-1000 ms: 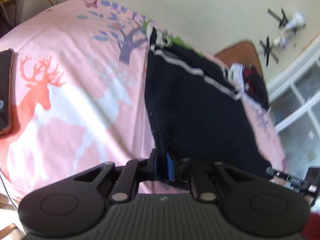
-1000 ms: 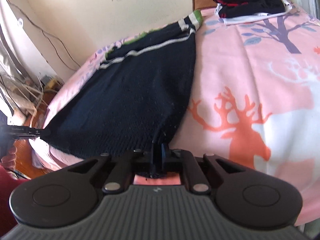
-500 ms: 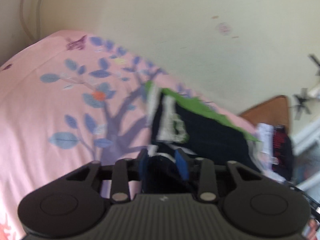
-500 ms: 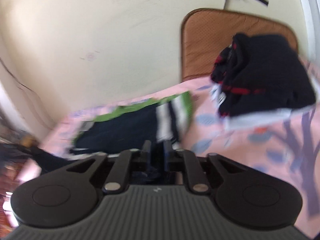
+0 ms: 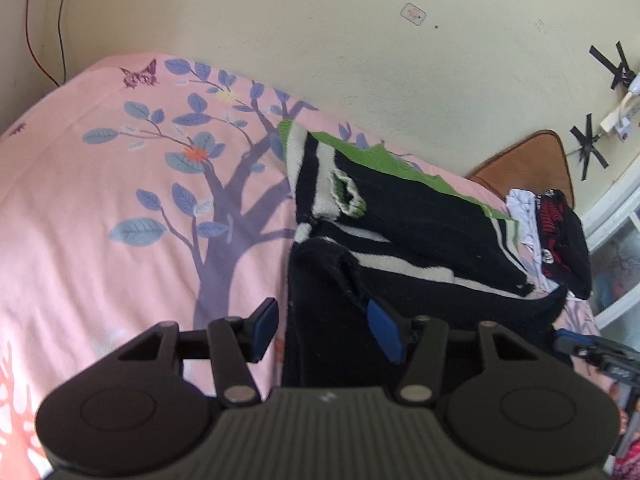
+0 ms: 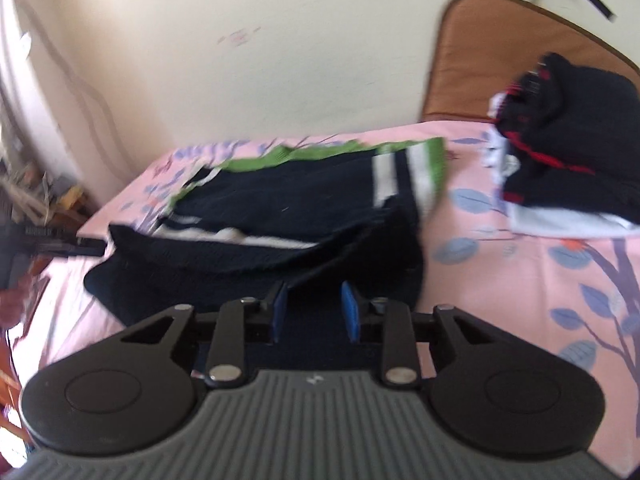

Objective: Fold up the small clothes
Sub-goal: 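Press the folded navy sweater flat with both grippers and release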

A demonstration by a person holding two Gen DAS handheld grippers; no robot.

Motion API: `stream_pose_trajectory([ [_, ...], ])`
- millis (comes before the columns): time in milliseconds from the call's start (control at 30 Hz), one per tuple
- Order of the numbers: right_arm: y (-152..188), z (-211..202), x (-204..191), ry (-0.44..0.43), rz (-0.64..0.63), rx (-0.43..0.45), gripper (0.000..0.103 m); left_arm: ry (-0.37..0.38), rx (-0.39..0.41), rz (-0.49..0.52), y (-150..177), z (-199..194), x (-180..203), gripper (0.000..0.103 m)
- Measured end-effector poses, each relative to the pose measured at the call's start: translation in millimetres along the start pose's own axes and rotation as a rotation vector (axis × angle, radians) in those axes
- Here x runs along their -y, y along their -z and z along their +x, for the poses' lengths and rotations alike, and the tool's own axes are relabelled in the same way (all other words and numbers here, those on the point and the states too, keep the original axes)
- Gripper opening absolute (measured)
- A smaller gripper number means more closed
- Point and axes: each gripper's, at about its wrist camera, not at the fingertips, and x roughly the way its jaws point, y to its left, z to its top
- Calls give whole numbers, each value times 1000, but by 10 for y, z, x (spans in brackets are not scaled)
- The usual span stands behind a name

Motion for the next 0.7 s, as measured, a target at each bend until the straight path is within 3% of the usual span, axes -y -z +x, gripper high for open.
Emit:
stream_pose_trajectory([
  [100, -31, 329, -91, -21, -47, -76, 33, 79, -57, 7, -34, 150, 128, 47],
  [167, -137, 570, -137, -89, -31, -84, 33, 138, -80, -1, -113, 373, 262, 47],
  [233, -309, 711, -149, -109, 15, 7, 33, 161, -47, -8, -219, 576, 349, 47],
  [300, -477, 741, -42, -59, 88, 119, 33, 83, 11, -21, -336, 640, 324, 47],
  [333, -520, 711, 24, -24, 119, 136, 35, 54, 31, -48, -378, 597, 256, 47],
  [433, -423, 313, 178, -5, 108, 167, 35, 74, 91, -88, -356, 219, -48, 50],
  [500, -194, -54, 246, 36, 85, 196, 35, 17, 110, -88, -241, 17, -187, 54],
  [567, 65, -331, 325, 90, 112, 204, 37, -21, 92, -110, -113, -64, -299, 56],
  [700, 454, -542, 348, 147, 159, 179, 39, 6, 29, -105, 59, 39, -277, 57],
])
